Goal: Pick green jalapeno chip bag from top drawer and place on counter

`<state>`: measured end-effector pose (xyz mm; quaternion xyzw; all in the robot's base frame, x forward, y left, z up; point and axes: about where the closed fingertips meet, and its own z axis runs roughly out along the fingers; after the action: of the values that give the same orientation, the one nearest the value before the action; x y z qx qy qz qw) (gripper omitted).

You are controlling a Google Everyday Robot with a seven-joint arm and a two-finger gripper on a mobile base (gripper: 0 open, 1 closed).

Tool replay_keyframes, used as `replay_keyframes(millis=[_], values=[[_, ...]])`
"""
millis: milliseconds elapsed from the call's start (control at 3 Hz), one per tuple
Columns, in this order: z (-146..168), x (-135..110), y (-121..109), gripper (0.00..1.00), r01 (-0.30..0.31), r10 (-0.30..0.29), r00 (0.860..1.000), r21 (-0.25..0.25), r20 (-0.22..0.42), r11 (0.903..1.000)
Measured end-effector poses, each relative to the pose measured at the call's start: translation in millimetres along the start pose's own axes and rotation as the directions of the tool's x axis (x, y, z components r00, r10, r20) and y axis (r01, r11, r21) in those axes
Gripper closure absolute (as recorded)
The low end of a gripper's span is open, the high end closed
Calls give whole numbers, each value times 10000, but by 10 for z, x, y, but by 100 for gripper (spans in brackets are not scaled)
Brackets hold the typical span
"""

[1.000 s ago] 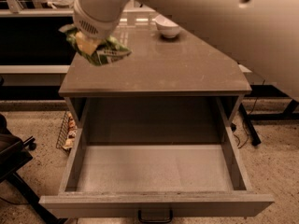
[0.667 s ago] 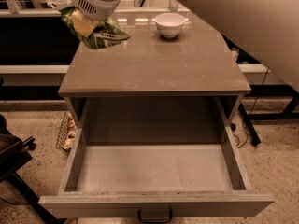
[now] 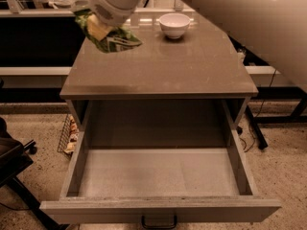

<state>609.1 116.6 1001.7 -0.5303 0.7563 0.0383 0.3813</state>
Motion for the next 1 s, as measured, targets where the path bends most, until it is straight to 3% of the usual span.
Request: replay_keyframes(millis=[333,667,1000], values=[[244,412,-538,100,-1205,1195,9922,277,359,9923],[702,725,-1180,100,-2120,2111,9743,24,785,9773],[1018,765,-1461,100,-2454,2475,9614,-316,1200,9689]])
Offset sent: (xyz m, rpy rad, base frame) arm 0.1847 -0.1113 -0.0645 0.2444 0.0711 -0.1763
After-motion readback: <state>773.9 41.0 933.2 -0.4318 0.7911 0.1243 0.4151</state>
